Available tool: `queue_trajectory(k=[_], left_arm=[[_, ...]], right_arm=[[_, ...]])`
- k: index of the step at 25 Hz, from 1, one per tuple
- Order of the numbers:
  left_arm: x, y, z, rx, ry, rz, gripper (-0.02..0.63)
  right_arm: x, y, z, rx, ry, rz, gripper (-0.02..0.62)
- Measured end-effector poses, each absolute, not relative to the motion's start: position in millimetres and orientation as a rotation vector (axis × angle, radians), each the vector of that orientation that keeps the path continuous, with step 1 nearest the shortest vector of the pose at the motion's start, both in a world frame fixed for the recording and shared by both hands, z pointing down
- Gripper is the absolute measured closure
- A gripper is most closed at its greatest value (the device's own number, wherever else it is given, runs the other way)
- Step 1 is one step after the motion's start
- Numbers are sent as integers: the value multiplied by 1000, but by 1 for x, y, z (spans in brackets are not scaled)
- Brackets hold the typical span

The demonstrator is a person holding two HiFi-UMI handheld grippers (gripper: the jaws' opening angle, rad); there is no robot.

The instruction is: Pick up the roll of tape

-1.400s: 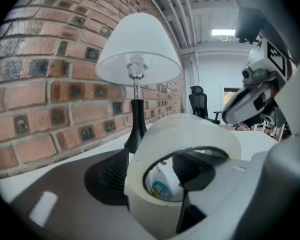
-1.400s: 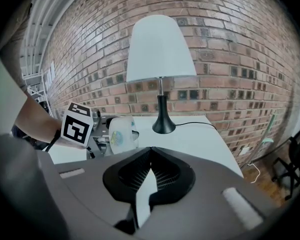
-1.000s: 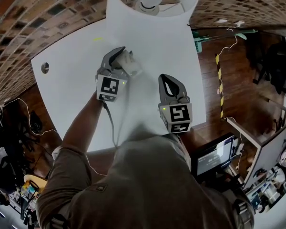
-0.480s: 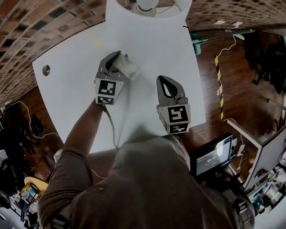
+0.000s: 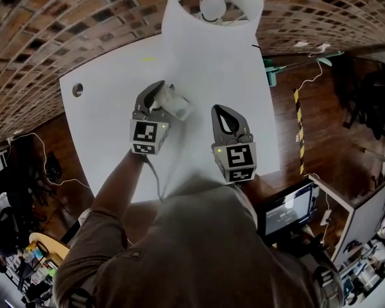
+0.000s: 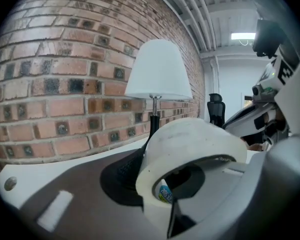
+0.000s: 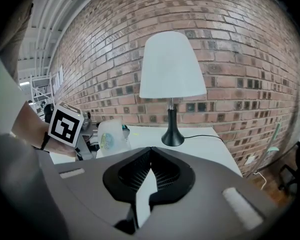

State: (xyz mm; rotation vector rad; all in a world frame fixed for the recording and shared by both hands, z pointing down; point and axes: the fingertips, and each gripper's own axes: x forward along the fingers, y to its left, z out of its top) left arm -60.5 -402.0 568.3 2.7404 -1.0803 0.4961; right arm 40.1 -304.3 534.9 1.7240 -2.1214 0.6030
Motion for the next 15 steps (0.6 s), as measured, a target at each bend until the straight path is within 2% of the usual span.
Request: queue_trajectory(k=[15], left_arm=[[-122, -340, 459, 2749, -1313, 270, 513]], right_arm=[[-1, -290, 461, 1741, -2299, 433, 580]])
